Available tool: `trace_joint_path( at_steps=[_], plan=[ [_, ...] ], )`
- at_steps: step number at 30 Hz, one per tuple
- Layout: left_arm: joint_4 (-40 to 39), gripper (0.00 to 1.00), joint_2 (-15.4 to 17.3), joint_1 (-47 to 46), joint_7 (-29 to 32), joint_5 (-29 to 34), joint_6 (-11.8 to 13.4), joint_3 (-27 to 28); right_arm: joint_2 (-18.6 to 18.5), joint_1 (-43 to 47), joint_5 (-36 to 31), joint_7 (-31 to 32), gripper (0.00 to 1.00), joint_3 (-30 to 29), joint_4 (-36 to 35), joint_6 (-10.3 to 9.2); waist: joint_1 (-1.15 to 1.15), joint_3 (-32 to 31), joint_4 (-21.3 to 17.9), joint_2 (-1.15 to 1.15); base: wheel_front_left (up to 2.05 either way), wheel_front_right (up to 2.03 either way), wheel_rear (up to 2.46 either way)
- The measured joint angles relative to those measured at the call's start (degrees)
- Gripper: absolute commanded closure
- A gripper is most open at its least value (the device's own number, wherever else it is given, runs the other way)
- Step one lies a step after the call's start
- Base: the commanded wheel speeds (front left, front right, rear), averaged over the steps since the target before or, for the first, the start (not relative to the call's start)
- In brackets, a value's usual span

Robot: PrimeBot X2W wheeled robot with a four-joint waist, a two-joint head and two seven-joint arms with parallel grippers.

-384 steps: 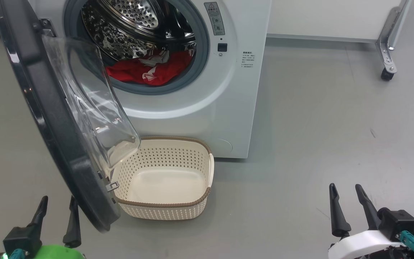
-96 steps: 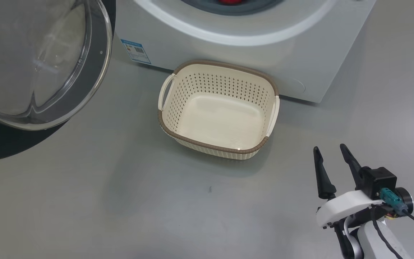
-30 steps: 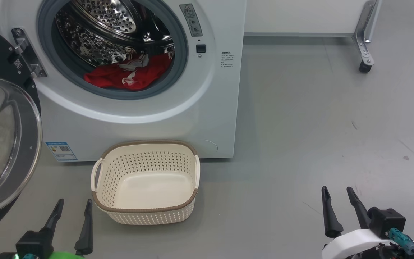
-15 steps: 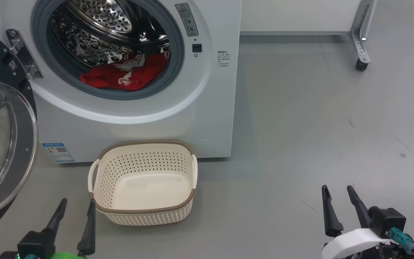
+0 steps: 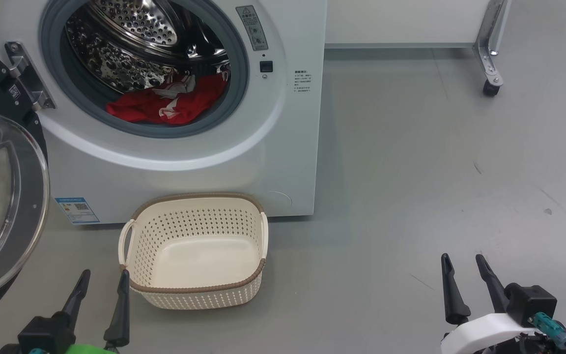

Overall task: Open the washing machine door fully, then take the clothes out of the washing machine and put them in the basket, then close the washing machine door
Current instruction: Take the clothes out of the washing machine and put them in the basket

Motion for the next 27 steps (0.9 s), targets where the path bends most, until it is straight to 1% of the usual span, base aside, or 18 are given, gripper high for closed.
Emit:
trace_joint_path(
  at_steps=[8,18,24,27],
  plan=[
    [-0.2,0.00,0.1,0.5,0.0,-0.1,0.0,-0.2,0.1,0.3,0.0,0.0,0.00,0.0,-0.1,0.09,0.00,0.0,0.1,0.00,0.00,0.00,0.00],
    [0.0,0.00,0.2,0.6,0.0,-2.3,0.0,-0.8,0.2,0.3,-0.1,0.0,0.00,-0.1,-0.2,0.41,0.00,-0.1,0.0,0.00,0.00,0.00,0.00],
    [0.3,0.00,-0.2,0.9,0.0,-7.2,0.0,-2.0,0.3,0.3,-0.5,0.0,0.00,-0.1,-0.2,0.42,0.00,-0.4,-0.1,0.00,0.05,-0.05,0.00],
    [0.3,0.00,-0.1,1.1,0.0,-7.9,0.0,-1.9,0.3,0.4,-0.5,0.0,0.00,-0.2,-0.2,0.42,0.00,-0.6,-0.1,0.00,0.21,-0.21,0.00]
  ],
)
